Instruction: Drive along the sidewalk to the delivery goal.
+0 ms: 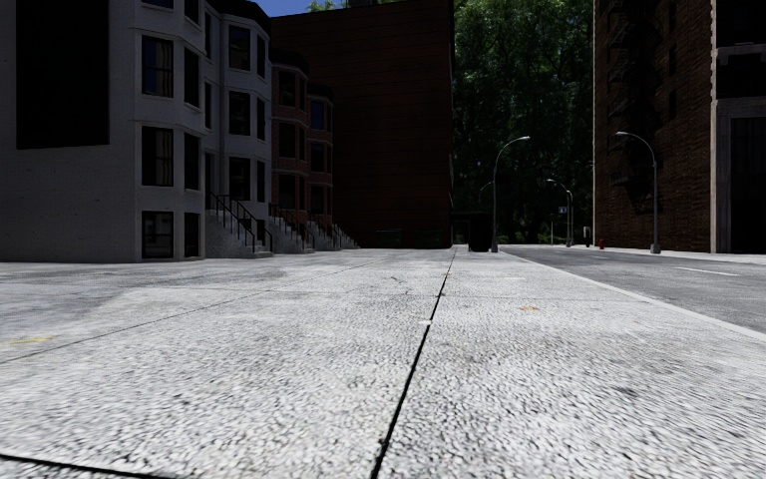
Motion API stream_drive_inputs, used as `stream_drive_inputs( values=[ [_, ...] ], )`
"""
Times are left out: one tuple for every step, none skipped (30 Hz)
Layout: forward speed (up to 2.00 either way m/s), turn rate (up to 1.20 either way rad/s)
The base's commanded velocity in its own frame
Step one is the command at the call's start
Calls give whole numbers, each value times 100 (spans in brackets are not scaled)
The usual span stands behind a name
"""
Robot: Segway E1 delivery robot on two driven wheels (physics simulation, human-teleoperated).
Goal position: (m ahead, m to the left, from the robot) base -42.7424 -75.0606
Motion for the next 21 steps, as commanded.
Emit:
stream_drive_inputs(
  values=[
    [0,0],
    [0,0],
    [0,0],
    [0,0],
    [0,0],
    [0,0],
    [0,0],
    [0,0],
    [0,0],
    [0,0],
    [0,0],
    [0,0],
    [0,0],
    [0,0],
    [0,0],
    [0,0],
    [0,0],
    [0,0],
    [0,0],
    [0,0],
    [0,0]
  ],
)
